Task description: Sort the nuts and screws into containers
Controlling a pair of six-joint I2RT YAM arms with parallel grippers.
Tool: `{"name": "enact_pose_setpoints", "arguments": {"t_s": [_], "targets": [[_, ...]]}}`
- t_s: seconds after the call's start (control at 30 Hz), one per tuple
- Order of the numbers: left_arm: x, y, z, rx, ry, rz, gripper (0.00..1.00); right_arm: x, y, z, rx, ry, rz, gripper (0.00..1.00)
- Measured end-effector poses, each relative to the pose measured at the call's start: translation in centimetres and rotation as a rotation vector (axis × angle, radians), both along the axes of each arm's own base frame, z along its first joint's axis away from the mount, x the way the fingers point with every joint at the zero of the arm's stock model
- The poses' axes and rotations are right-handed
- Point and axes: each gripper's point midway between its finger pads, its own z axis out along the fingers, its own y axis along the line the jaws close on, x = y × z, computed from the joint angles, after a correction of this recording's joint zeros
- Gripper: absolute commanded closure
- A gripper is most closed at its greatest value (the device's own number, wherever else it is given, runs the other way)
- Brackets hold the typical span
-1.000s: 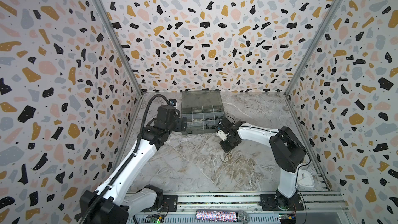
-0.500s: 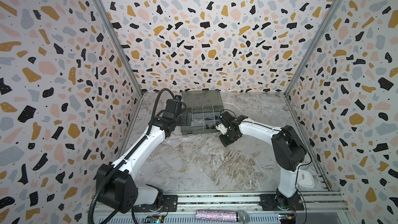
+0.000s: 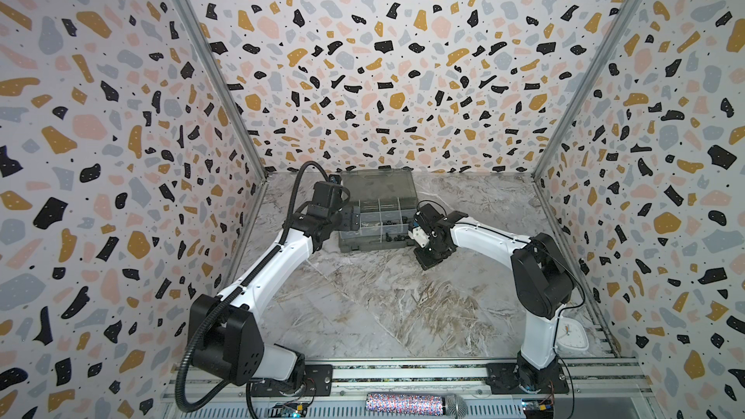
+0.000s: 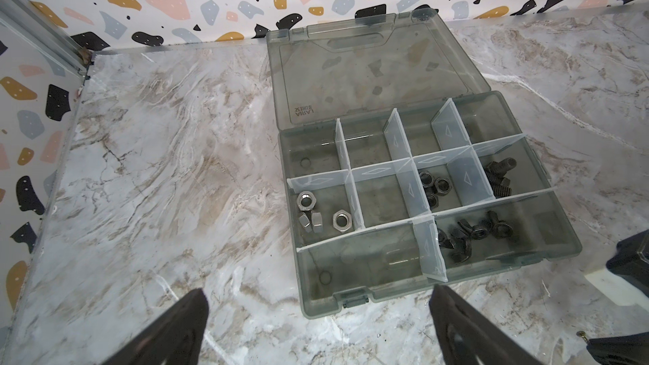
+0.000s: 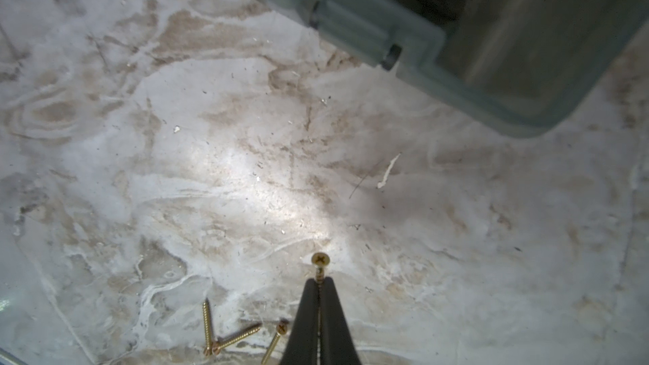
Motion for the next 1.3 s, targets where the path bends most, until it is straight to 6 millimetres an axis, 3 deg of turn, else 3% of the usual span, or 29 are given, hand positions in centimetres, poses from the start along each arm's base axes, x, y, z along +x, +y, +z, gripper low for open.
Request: {"name": "enact_pose_setpoints", "arguments": {"t_s": [0.37, 0.73, 1.03, 1.3], "targets": [[0.0, 0.4, 0.4, -0.020, -0.009, 0.023, 0.00, 0.1, -1.7, -0.9, -0.025, 0.021, -0.030, 1.00], [-0.7, 1.0, -0.2, -0.027, -0.007, 0.036, 0.00, 0.4, -1.9, -0.6, -0.027, 0.014, -0.039, 1.00], [-2.3, 3.1, -1.9, -0.037, 0.024, 0.081, 0.00, 2.2, 0.4, 2.6, 0.034, -0.057, -0.021, 1.00], [-3.0, 4.7, -2.1, -0.047, 0.018, 0.122, 0.00, 2.1, 1.8, 3.8, 0.049, -0.076, 0.006, 1.00]]}}
